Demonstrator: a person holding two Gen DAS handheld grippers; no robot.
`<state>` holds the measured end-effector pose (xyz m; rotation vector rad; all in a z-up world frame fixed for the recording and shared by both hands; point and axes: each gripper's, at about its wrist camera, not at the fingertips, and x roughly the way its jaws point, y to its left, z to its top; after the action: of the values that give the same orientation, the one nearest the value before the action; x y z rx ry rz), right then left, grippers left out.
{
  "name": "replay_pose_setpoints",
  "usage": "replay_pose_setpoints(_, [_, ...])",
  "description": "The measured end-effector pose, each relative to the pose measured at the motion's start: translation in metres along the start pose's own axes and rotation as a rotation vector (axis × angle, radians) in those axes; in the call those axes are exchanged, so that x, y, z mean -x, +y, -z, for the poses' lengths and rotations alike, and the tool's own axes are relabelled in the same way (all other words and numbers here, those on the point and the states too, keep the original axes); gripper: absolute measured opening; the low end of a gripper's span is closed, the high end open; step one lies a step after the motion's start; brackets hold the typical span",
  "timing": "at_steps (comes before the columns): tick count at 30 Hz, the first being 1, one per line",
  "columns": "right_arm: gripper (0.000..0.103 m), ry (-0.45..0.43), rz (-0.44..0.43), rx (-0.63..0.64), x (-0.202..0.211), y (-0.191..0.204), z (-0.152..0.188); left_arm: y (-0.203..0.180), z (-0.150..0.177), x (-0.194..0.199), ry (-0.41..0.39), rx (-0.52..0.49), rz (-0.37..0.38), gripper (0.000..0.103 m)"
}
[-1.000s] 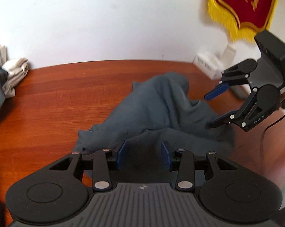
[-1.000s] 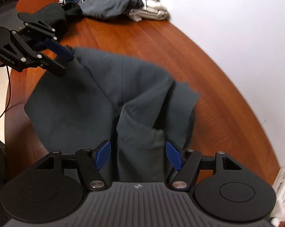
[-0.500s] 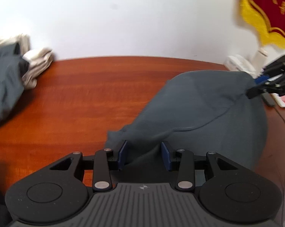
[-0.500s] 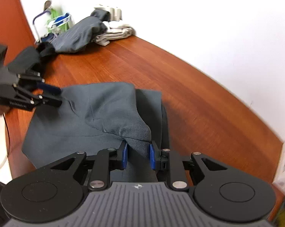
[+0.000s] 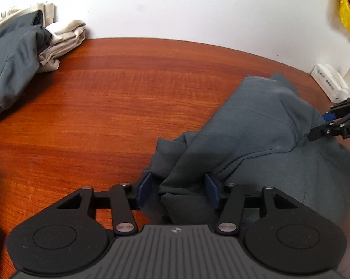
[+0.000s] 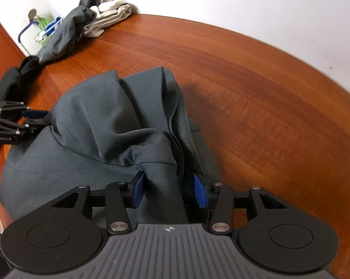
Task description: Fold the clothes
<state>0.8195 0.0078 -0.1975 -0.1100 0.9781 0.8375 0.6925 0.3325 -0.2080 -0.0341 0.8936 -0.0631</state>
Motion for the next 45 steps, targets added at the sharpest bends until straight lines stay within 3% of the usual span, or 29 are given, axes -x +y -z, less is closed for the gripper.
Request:
replay_pose_setpoints(6, [0.091, -0.084, 0.035, 0.068, 0.04, 0.008, 0.002, 0.002, -0.004, 0.025, -0.048, 0.021, 0.006, 0.056])
replay_pose_setpoints(8, [0.094, -0.104, 0.056, 0.077, 0.054, 0.009, 0.007, 0.0, -0.004, 0.042, -0.079, 0.022, 0.01, 0.056])
replay_pose_setpoints(14, [0.098, -0.095, 0.131, 0.011, 0.071, 0.003, 0.036, -0.014, 0.0, 0.075, -0.082, 0.035, 0.042, 0.056])
replay_pose_setpoints(17, [0.1, -0.092, 0.152, -0.048, 0.073, 0.003, 0.063, -0.022, 0.007, 0.081, -0.072, 0.059, 0.036, 0.068])
replay_pose_setpoints(23, [0.102, -0.078, 0.165, -0.076, 0.063, 0.008, 0.101, -0.025, 0.014, 0.084, -0.06, 0.16, 0.035, 0.074])
replay_pose_setpoints(26, [0.102, -0.084, 0.172, -0.071, 0.061, 0.011, 0.1, -0.024, 0.012, 0.093, -0.077, 0.197, 0.035, 0.078])
replay_pose_setpoints(32, [0.102, -0.132, 0.198, -0.103, 0.069, 0.023, 0.094, -0.038, 0.017, 0.119, -0.109, 0.156, 0.012, 0.082])
replay_pose_setpoints(38, [0.102, -0.183, 0.238, -0.109, 0.082, 0.043, 0.094, -0.059, 0.039, 0.135, -0.102, 0.123, 0.044, 0.082])
replay_pose_setpoints(45, [0.102, -0.253, 0.297, -0.225, 0.112, 0.088, 0.11, -0.078, 0.051, 0.156, -0.13, 0.065, 0.109, 0.084])
